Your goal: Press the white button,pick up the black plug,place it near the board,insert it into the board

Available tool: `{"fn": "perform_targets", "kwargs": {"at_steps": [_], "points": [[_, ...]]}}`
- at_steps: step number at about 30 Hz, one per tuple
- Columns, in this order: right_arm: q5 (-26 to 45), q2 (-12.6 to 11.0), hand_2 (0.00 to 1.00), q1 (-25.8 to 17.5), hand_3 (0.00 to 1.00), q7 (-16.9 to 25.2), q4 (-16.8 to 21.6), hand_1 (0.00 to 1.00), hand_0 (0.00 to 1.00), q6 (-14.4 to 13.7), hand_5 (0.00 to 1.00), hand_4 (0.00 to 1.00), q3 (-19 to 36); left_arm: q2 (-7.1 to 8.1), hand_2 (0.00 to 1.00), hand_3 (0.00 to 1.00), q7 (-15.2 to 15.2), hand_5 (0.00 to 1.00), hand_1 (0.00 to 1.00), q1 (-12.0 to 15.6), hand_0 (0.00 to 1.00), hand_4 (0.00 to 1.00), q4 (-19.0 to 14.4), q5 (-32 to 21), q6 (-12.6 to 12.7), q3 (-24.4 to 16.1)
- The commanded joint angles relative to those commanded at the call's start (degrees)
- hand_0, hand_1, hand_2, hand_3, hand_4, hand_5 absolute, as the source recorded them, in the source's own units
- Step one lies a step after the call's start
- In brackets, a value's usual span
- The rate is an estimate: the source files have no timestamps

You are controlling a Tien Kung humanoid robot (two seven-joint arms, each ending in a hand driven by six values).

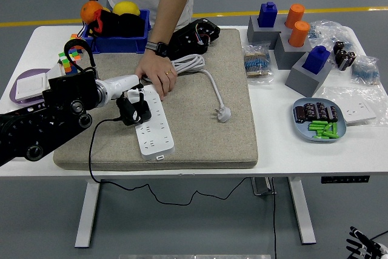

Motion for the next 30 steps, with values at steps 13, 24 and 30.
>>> {"fn": "perform_targets", "kwargs": {"at_steps": [13,24,30], "points": [[0.06,0.06,0.642,0.09,0.613,0.13,0.00,0.663,0.777,-0.02,0.463,0.718,-0.01,1.10,0.726,0.518,-2.28,0.002,0.894,4.42,0.813,0.991,-7.56,-1.45,4.70,-11.63],[0.04,0.47,0.643,-0.35,0.611,0.08,0.00,0.663,0.776,0.07,0.463,0.717,-0.25,-1.57,0.685,0.582,-20.12,0.002,0.799,12.92,0.693,0.890,-4.67,4.03,21.13,-36.81],[0.28,0.41,0.642,-0.15,0.612,0.27,0.00,0.663,0.777,-0.01,0.462,0.717,-0.67,-1.53,0.855,0.819,-19.98,0.281,0.913,14.41,0.858,0.897,-0.14,2.27,22.78,-44.49]]}}
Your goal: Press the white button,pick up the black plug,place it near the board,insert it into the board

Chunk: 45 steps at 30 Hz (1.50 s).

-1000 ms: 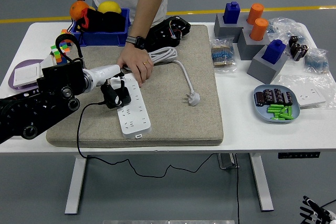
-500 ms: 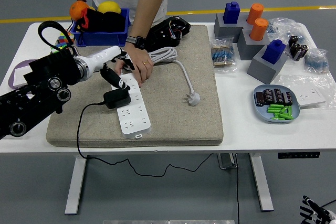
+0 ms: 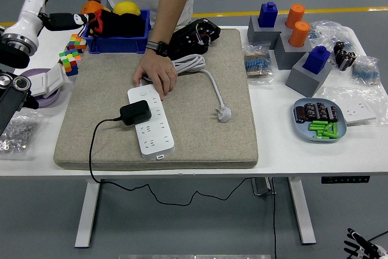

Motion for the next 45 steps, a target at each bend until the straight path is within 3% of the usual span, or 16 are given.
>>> {"fn": "perform_targets", "kwargs": {"at_steps": [1,6,7,15,28,36,37,42,43,45], "points": [[-0.02,0.03,0.643,-0.01,0.613,-0.04,0.00,0.663,0.777,0.00,0.457,0.714,0.04,-0.04,0.959,0.921,0.31,0.681,0.979,0.31,0.929,0.901,0.96,-0.41,0.02,-1.08],[-0.15,0.13,0.643,-0.13,0.613,-0.26,0.00,0.663,0.777,-0.01,0.457,0.714,0.18,-0.15,0.959,0.921,0.61,0.681,0.979,1.76,0.929,0.901,4.83,-0.45,0.28,-5.36],[-0.10,0.13,0.642,-0.14,0.615,-0.26,0.00,0.663,0.777,0.00,0.455,0.711,0.13,-0.15,0.998,0.998,0.36,0.998,0.998,2.05,0.998,0.856,5.33,-0.08,0.40,-5.94],[0.21,0.14,0.642,-0.12,0.615,-0.25,0.00,0.664,0.777,-0.02,0.454,0.711,-0.43,0.08,0.998,0.998,-3.06,0.998,0.998,4.80,0.998,0.855,6.39,1.26,2.12,-8.11],[0.17,0.06,0.642,-0.19,0.616,-0.25,0.00,0.663,0.777,-0.03,0.454,0.711,-0.39,0.80,0.989,0.964,-3.79,0.941,0.998,7.76,0.998,0.865,7.88,0.39,2.22,-12.63],[-0.05,0.26,0.642,-0.39,0.616,-0.40,0.00,0.663,0.777,0.05,0.454,0.711,0.35,-1.40,0.985,0.954,-2.57,0.933,0.998,11.52,0.998,0.862,5.61,0.81,1.59,-16.99],[-0.04,0.28,0.642,-0.42,0.616,-0.42,0.00,0.664,0.777,0.06,0.454,0.710,0.36,-1.64,0.950,0.900,-2.58,0.766,0.987,11.74,0.991,0.852,5.39,0.89,1.66,-17.18],[0.23,0.37,0.642,-0.37,0.616,-0.40,0.00,0.664,0.777,0.13,0.454,0.710,0.04,-2.60,0.950,0.900,-2.82,0.766,0.987,12.89,0.991,0.852,4.10,0.82,2.06,-17.96],[0.31,0.37,0.642,-0.32,0.618,-0.37,0.00,0.663,0.777,0.15,0.455,0.710,-0.08,-2.72,0.929,0.879,-2.74,0.474,0.971,13.16,0.972,0.841,3.86,1.03,2.07,-18.10],[0.44,0.38,0.642,-0.19,0.618,-0.28,0.00,0.663,0.777,0.14,0.455,0.710,-0.26,-3.37,0.929,0.879,-2.93,0.474,0.971,14.35,0.972,0.841,2.84,1.61,2.41,-18.93]]}}
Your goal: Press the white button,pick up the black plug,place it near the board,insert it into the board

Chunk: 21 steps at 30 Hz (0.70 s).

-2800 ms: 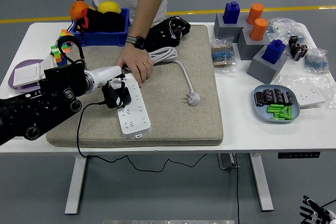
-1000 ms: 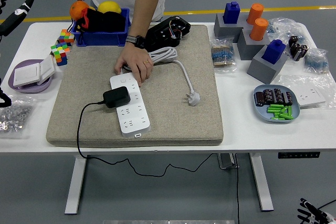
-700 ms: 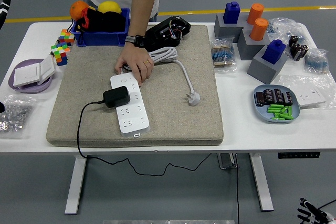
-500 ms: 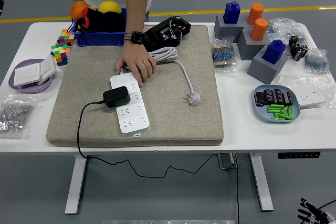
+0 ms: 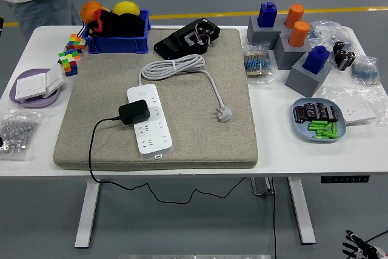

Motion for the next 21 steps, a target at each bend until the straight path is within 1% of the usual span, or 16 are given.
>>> {"fn": "perform_targets", "kwargs": {"at_steps": [2,3,4,7,9,10,12,15,16,21], "points": [[0.17,0.05,0.642,-0.05,0.618,0.10,0.00,0.663,0.777,0.03,0.455,0.710,-0.12,-0.37,0.929,0.879,-0.87,0.474,0.971,0.76,0.972,0.841,-0.62,-0.23,0.32,-0.39],[0.25,0.07,0.642,-0.16,0.618,0.03,0.00,0.663,0.777,0.13,0.455,0.710,-0.28,-0.74,0.929,0.879,-2.16,0.474,0.971,1.26,0.972,0.841,-1.05,-0.17,0.77,-0.62],[0.24,0.08,0.642,-0.23,0.620,-0.03,0.00,0.663,0.776,0.17,0.456,0.710,-0.32,-0.92,0.886,0.849,-2.93,0.311,0.924,1.45,0.963,0.841,-1.21,-0.18,0.91,-0.73],[-0.09,0.07,0.642,-0.43,0.620,-0.26,0.00,0.663,0.776,0.22,0.456,0.710,0.06,-1.64,0.886,0.849,-5.97,0.311,0.924,1.75,0.963,0.841,-1.72,-0.67,1.19,-1.29],[-0.08,0.05,0.642,-0.45,0.620,-0.27,0.00,0.663,0.776,0.29,0.456,0.710,0.12,-1.95,0.886,0.849,-6.95,0.311,0.924,1.82,0.963,0.841,-2.03,-0.85,1.34,-1.31],[0.02,0.06,0.643,-0.40,0.620,-0.16,0.00,0.663,0.777,0.33,0.456,0.711,0.10,-2.06,0.882,0.843,-7.79,0.256,0.924,1.88,0.958,0.840,-2.18,-0.82,1.48,-1.23],[0.45,0.05,0.643,-0.33,0.620,0.10,0.00,0.663,0.777,0.45,0.456,0.711,-0.30,-2.16,0.882,0.843,-8.77,0.256,0.924,1.99,0.958,0.840,-2.30,-1.02,1.66,-0.99],[0.72,0.06,0.643,-0.21,0.620,0.27,0.00,0.663,0.777,0.56,0.456,0.711,-0.58,-2.09,0.882,0.843,-9.36,0.256,0.924,2.06,0.958,0.840,-2.11,-0.85,1.84,-0.66],[0.74,0.08,0.643,-0.19,0.620,0.31,0.00,0.663,0.777,0.58,0.459,0.712,-0.57,-2.08,0.868,0.835,-9.40,0.224,0.918,2.13,0.953,0.832,-2.16,-0.87,1.90,-0.65],[0.64,0.06,0.643,-0.32,0.620,0.29,0.00,0.663,0.777,0.71,0.459,0.712,-0.41,-2.16,0.868,0.835,-9.32,0.224,0.918,2.36,0.953,0.832,-2.79,-1.04,1.77,-1.17]]}}
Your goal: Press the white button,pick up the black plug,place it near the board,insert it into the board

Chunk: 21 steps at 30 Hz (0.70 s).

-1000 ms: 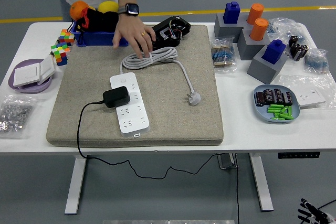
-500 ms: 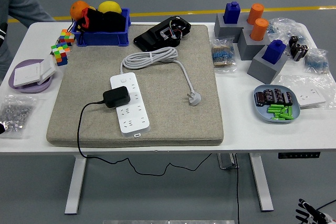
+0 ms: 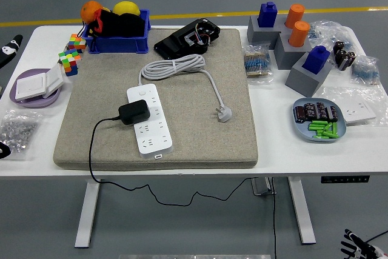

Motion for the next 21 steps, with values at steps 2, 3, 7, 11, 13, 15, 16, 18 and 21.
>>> {"fn": "perform_targets", "kwargs": {"at_steps": [2,3,7,11,13,15,16,18,21], "points": [[-0.07,0.03,0.643,-0.03,0.620,-0.01,0.00,0.663,0.777,0.04,0.460,0.712,0.08,-0.01,0.867,0.827,0.30,0.198,0.915,0.05,0.952,0.823,-0.35,0.18,-0.09,-0.21],[-0.07,0.05,0.643,-0.04,0.620,0.02,0.00,0.663,0.777,0.05,0.460,0.712,0.10,-0.01,0.867,0.827,0.47,0.198,0.915,0.07,0.952,0.823,-0.49,0.24,-0.15,-0.28],[-0.11,0.21,0.644,-0.07,0.620,0.08,0.00,0.663,0.777,0.09,0.461,0.713,0.23,-0.21,0.865,0.826,0.94,0.187,0.914,0.43,0.948,0.816,-1.56,0.56,-0.42,-0.87],[-0.25,0.39,0.644,-0.14,0.620,0.18,0.00,0.663,0.777,0.04,0.461,0.713,0.38,-0.65,0.865,0.826,1.19,0.187,0.914,0.95,0.948,0.816,-2.37,0.76,-1.15,-1.61],[-0.23,0.42,0.643,-0.06,0.620,0.27,0.00,0.663,0.777,0.00,0.461,0.714,0.35,-0.86,0.864,0.828,1.31,0.168,0.915,1.18,0.946,0.804,-2.69,0.92,-1.15,-1.83],[-0.17,0.47,0.643,0.01,0.620,0.34,0.00,0.663,0.777,-0.05,0.461,0.714,0.35,-1.10,0.864,0.828,1.43,0.168,0.915,1.49,0.946,0.804,-3.14,1.07,-1.15,-2.02],[-0.16,0.51,0.643,0.04,0.620,0.37,0.00,0.663,0.777,-0.07,0.461,0.714,0.38,-1.20,0.864,0.828,1.47,0.168,0.915,1.63,0.946,0.804,-3.36,1.16,-1.16,-2.11],[-0.12,0.59,0.643,0.05,0.620,0.42,0.00,0.663,0.777,-0.09,0.461,0.714,0.40,-1.36,0.864,0.828,1.48,0.168,0.915,1.86,0.946,0.804,-3.74,1.20,-1.19,-2.28],[-0.21,0.70,0.643,0.02,0.620,0.36,0.00,0.663,0.777,-0.09,0.461,0.714,0.56,-1.58,0.864,0.829,1.53,0.162,0.915,2.14,0.945,0.801,-4.27,1.18,-1.33,-2.48]]}}
